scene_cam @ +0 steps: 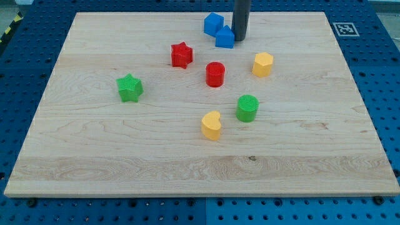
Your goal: Move your hand to the bottom of the green circle
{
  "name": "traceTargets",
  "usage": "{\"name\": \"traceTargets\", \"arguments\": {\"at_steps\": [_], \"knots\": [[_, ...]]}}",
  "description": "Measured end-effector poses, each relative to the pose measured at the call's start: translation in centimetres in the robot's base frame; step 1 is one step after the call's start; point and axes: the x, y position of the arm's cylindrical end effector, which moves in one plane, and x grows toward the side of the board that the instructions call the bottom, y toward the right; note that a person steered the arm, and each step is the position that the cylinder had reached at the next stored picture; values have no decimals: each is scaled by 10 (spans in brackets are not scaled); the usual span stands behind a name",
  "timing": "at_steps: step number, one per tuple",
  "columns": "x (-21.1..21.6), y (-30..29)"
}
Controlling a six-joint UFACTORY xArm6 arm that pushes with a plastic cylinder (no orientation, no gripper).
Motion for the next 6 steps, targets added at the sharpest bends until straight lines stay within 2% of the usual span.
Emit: {"name": "traceTargets", "arguments": {"at_steps": [1, 2, 4, 6], "knots": [[28, 2], [83, 5], [138, 43], [223, 68]]}}
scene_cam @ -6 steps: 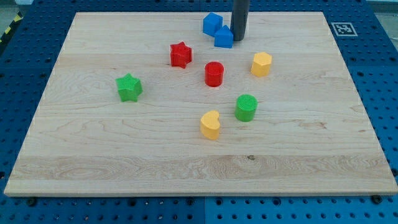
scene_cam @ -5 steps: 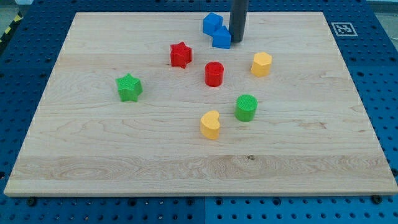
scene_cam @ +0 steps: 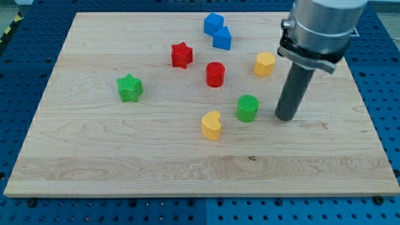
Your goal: Move your hand to the bottom of the green circle
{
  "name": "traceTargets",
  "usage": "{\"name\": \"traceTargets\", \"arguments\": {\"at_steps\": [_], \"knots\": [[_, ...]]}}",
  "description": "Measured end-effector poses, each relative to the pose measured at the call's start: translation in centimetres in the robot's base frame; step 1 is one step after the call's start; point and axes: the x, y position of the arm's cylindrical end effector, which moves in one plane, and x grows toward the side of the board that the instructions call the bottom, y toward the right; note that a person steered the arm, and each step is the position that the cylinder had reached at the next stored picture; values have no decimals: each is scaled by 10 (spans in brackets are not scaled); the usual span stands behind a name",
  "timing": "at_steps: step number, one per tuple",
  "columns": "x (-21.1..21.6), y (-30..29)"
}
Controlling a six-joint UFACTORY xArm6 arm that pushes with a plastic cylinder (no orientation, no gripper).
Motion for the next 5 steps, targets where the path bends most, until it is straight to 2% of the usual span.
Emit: {"name": "traceTargets", "arguments": {"at_steps": [2, 5], "knots": [[16, -76], [16, -59]]}}
